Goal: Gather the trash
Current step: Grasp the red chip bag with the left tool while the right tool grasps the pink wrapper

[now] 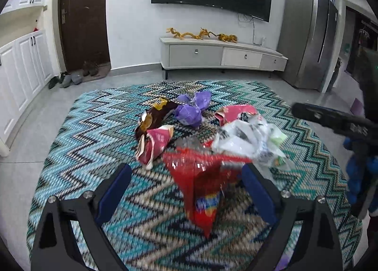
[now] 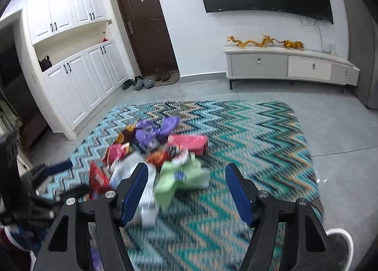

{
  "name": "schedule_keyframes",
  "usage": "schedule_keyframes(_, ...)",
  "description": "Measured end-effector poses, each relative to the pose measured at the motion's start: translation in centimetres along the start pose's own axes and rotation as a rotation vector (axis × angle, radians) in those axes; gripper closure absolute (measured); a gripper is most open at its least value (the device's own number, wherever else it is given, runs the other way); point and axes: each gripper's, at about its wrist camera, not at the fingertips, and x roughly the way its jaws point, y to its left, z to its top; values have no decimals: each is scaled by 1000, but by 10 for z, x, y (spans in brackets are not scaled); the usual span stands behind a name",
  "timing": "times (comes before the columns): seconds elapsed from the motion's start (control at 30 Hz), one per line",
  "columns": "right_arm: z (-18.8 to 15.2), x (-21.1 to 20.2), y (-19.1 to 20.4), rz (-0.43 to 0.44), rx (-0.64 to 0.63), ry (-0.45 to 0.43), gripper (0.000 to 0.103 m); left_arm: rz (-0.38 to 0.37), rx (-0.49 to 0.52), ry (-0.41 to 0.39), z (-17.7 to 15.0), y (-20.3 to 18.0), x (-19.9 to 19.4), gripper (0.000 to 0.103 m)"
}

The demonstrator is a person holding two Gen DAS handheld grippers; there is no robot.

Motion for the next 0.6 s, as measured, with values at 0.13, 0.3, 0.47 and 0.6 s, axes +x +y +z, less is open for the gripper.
schedule_keyframes(0.13,18,47,-14,28,54,58,37,-45,5,31,4,3,21,9)
schedule_keyframes(0.3,28,92,-16,68,84,126,23,-68,11,61,-2,2,36,9)
schedule_keyframes(0.47,24,127,-10,60,63,200,23,-102,-2,68,-6,4,41,20)
schedule_keyframes(0.6,21,134,-9,48,64,225,35,-130,-7,69,-8,3,40,39)
